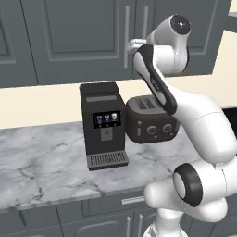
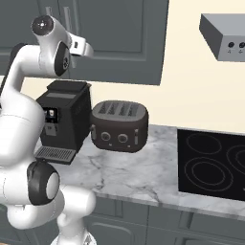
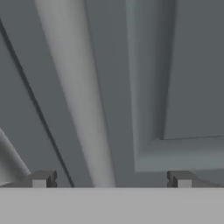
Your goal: Open the cabinet, pick the kettle from the cabinet, and place it in the sink.
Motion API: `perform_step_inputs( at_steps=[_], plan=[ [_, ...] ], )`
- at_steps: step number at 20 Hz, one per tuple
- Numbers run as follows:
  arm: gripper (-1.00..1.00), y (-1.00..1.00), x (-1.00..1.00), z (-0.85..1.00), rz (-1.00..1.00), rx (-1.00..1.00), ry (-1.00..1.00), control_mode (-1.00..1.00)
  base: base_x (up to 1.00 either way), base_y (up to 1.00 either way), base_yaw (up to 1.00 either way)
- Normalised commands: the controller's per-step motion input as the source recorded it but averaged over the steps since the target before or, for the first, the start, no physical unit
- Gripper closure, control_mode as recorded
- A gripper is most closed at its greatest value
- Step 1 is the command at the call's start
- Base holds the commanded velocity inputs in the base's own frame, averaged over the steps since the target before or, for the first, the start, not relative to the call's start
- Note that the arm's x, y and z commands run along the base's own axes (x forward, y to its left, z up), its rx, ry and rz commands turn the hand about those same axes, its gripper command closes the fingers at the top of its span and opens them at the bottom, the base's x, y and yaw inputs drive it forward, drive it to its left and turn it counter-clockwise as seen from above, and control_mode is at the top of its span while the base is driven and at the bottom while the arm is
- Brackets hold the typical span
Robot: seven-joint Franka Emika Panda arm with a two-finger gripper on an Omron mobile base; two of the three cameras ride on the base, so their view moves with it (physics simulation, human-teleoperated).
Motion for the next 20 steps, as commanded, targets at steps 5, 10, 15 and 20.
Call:
perform_step_inputs(
  at_steps=[5, 10, 15, 20],
  plan=[
    [-1.0, 0.08, 0.37, 0.02, 0.0, 0.0, 0.0, -1.0, 0.0, 0.0, 0.0],
    [-1.0, 0.1, 0.37, 0.0, 0.0, 0.0, 0.0, -1.0, 0.0, 0.0, 0.0],
    [1.0, 0.1, 0.37, 0.0, 0.0, 0.0, 0.0, -1.0, 0.0, 0.0, 0.0],
    [1.0, 0.12, 0.26, -0.05, 0.0, 0.0, 0.0, -1.0, 0.0, 0.0, 0.0]
  ],
)
